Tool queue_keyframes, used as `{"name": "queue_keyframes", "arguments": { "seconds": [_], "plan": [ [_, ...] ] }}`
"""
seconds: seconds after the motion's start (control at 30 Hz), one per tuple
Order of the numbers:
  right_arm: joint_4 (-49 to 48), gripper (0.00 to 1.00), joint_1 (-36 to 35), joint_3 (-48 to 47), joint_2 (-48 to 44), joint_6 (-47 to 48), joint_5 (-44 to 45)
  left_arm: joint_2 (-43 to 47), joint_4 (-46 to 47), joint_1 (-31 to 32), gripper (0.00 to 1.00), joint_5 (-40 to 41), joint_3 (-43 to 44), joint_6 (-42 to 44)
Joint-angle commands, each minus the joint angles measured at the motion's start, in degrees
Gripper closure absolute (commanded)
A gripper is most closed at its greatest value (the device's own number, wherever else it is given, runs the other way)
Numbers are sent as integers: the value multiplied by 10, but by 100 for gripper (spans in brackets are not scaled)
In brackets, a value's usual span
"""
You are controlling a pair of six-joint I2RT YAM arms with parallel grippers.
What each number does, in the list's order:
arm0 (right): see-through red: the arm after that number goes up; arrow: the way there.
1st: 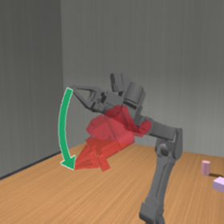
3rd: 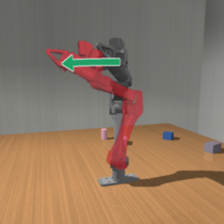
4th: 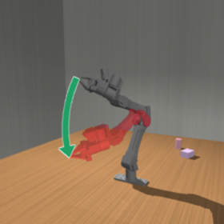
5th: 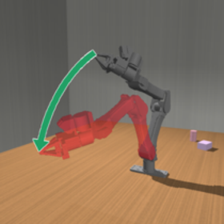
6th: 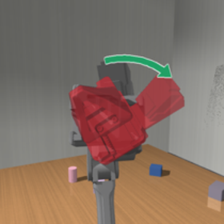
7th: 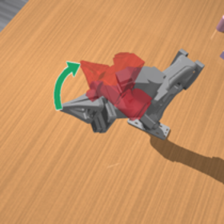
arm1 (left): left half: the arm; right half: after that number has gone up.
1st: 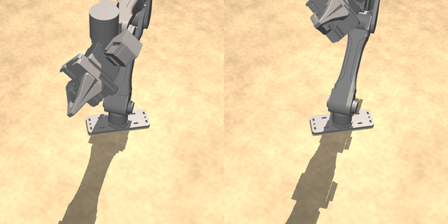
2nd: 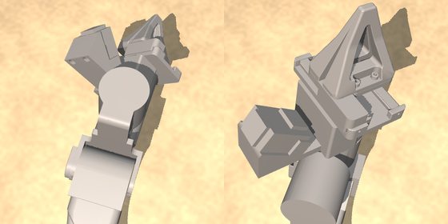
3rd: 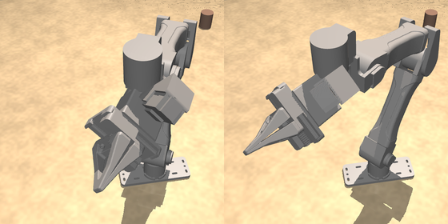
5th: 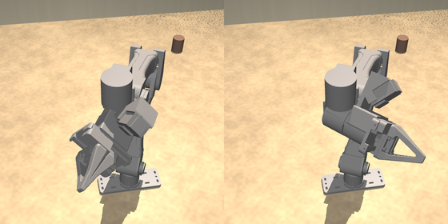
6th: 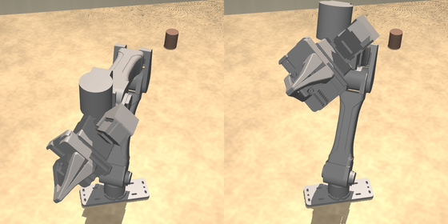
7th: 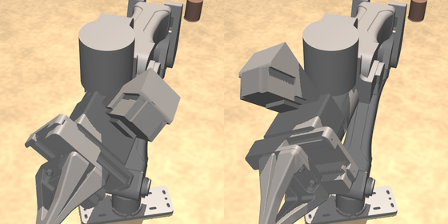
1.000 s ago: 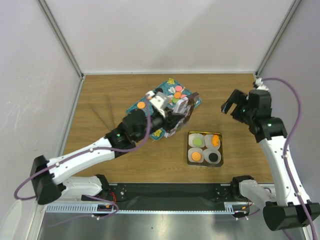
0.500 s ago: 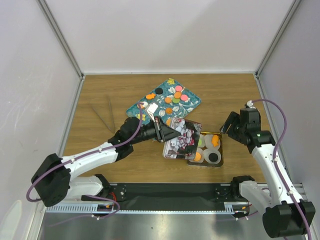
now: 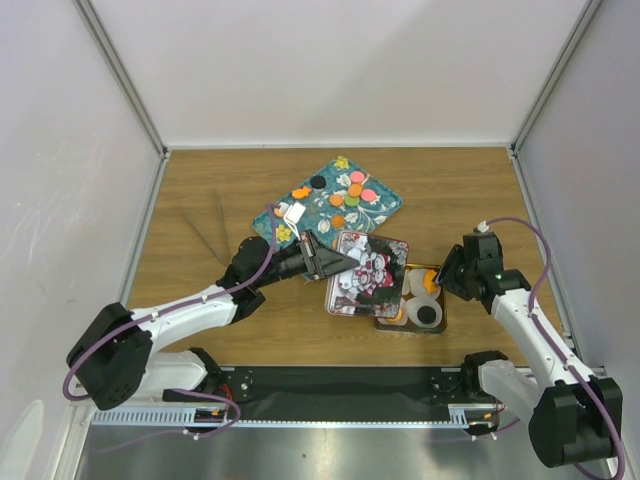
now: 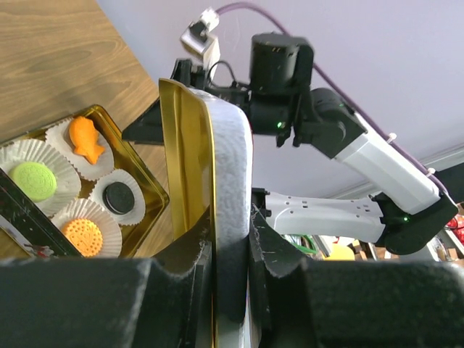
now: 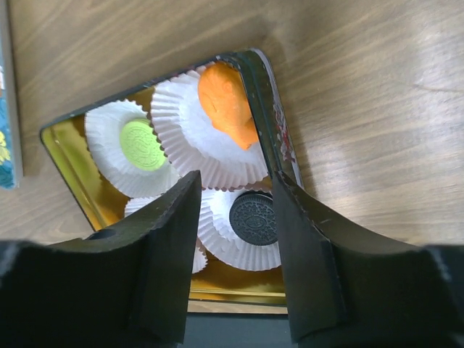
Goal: Pack the cookies
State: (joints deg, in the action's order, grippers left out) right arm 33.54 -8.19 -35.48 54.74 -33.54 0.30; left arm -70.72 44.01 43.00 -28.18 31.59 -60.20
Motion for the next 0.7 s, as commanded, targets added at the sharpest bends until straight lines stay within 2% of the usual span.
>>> {"name": "queue_keyframes", "arguments": {
  "seconds": [0.0, 0.3, 0.47, 0.67],
  "plan": [
    [-39, 52, -17, 9, 8, -19, 39, 18, 42, -14, 98, -23, 0, -9],
    [-51, 55, -28, 18, 9, -19, 48, 17, 41, -33, 98, -41, -7, -9],
    [-20, 54, -25, 0, -16, -12, 91, 15, 35, -38, 98, -46, -6, -6],
    [-34, 52, -10, 20, -7, -22, 67, 12, 35, -40, 98, -49, -5, -5]
  ]
}}
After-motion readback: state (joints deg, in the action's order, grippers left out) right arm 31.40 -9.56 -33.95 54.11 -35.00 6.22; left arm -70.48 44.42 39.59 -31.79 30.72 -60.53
